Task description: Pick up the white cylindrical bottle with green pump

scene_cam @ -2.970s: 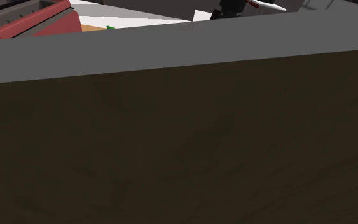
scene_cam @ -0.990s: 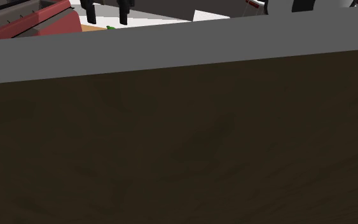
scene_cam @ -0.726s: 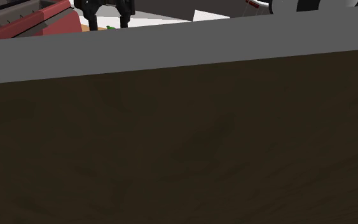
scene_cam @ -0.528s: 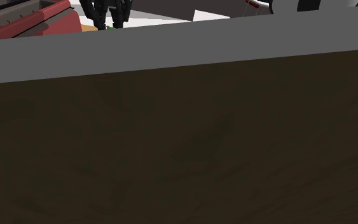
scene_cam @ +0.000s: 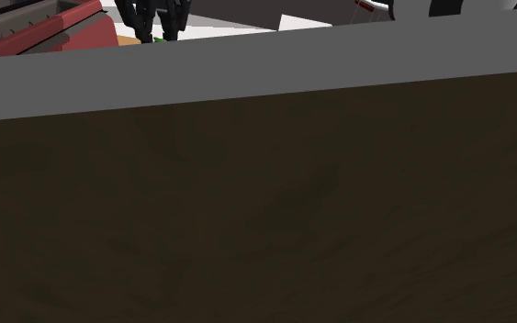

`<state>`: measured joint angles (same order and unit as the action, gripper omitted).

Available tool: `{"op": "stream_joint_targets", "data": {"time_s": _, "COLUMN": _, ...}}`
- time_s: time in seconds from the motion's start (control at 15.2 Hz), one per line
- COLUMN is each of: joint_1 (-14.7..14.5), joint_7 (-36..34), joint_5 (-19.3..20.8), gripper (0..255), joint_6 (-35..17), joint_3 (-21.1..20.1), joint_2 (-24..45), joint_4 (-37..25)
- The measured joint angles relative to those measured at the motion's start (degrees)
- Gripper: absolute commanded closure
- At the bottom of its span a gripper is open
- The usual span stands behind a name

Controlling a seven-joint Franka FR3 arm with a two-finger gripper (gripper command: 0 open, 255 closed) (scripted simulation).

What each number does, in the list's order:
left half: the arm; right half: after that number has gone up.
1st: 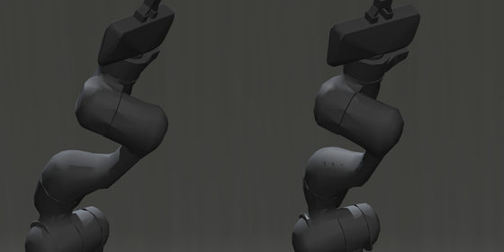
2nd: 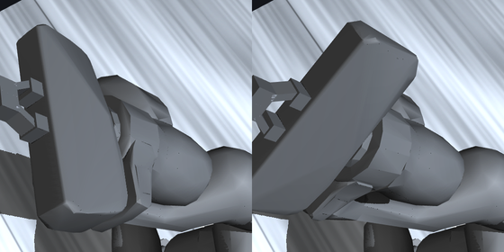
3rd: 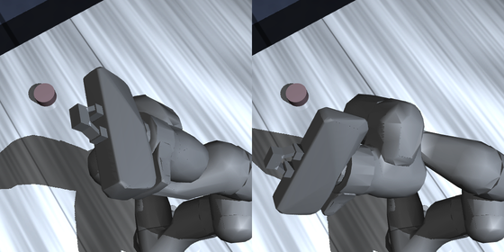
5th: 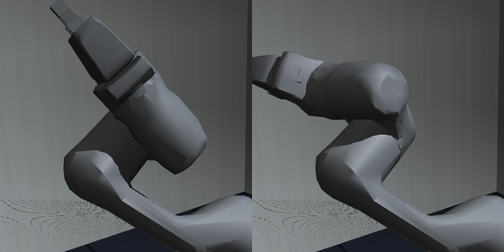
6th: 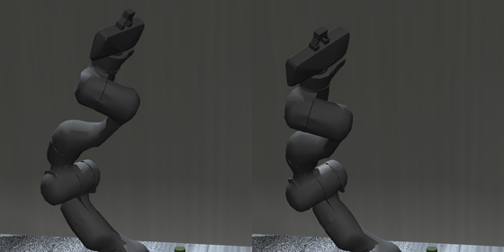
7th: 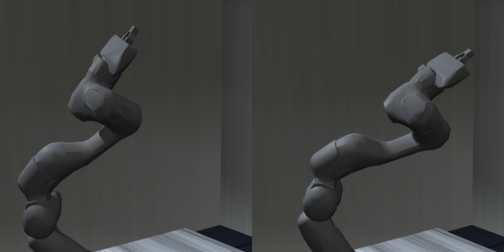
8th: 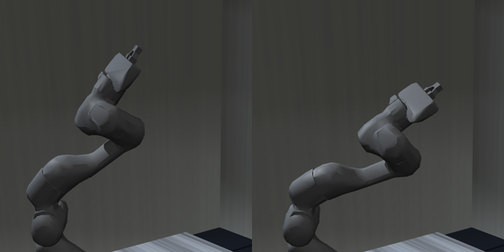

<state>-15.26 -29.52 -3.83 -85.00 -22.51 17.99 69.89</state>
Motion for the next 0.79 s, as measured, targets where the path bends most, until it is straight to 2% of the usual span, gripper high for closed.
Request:
{"op": "stream_joint_targets", "data": {"time_s": 0.33, "joint_1": -0.75, "joint_7": -0.81, "joint_5": 0.63, "gripper": 255, "joint_6": 3.99, "joint_3": -0.10, "joint_2": 1.80, "joint_4": -5.69}}
{"op": "stream_joint_targets", "data": {"time_s": 0.79, "joint_1": -3.11, "joint_7": -2.45, "joint_5": 2.51, "gripper": 255, "joint_6": 12.50, "joint_3": -0.19, "joint_2": 7.06, "joint_4": -19.47}}
